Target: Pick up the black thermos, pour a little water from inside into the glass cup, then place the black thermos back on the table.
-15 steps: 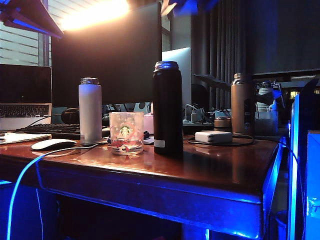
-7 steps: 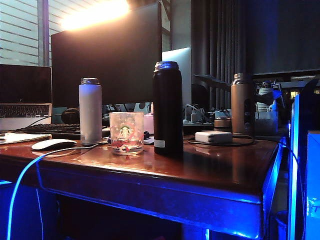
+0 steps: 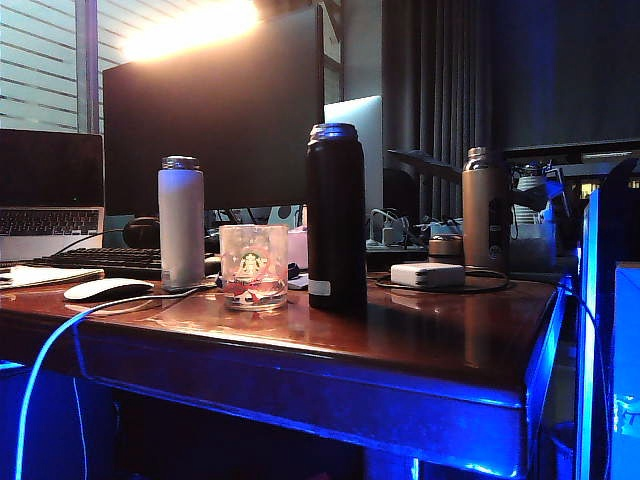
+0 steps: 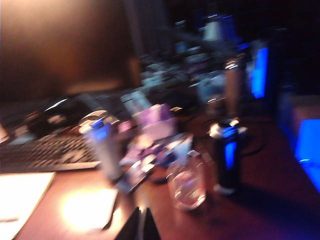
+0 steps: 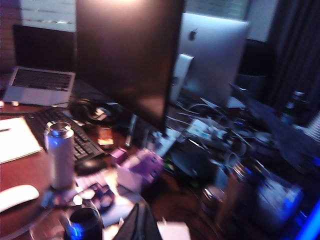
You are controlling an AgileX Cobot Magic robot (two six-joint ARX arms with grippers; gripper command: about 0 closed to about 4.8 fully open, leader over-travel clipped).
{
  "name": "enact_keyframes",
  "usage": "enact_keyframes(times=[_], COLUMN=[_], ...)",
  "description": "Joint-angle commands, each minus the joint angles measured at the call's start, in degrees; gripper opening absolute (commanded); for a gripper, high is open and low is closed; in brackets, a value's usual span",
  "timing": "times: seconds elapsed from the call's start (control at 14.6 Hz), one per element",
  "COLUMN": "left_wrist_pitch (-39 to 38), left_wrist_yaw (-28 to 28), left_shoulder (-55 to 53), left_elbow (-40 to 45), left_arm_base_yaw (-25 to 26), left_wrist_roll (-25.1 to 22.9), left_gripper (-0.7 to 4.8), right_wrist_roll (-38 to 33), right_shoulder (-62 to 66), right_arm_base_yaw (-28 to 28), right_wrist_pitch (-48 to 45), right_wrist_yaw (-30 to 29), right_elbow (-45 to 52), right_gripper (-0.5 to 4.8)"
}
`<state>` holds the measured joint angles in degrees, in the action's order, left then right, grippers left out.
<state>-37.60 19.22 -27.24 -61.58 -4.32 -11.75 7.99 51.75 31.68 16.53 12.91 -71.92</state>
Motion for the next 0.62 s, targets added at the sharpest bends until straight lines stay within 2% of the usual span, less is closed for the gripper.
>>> enact_keyframes(times=[0.07,0.41,0.62], left_wrist_pitch=[-0.6,5.9,11.0], left_wrist_yaw=[-2.1,-2.7,-2.5], left_shoulder=[4.9,6.4,6.6], left_elbow=[5.8,19.8,24.4], left_arm_base_yaw=[0.0,0.0,0.0], left_wrist_roll=[2.9,5.7,9.4], left_gripper=[-0.06,-0.06,-0.06], right_wrist_roll=[-0.9,-3.8,-3.9], right_shoulder=[-7.4,-24.1,-32.3], right_arm_base_yaw=[0.0,0.0,0.0], right_wrist_pitch=[0.2,-11.5,-14.0], right_wrist_yaw=[4.1,7.9,8.2], right_elbow=[9.8,34.5,45.8], right_gripper=[-0.05,-0.05,-0.05])
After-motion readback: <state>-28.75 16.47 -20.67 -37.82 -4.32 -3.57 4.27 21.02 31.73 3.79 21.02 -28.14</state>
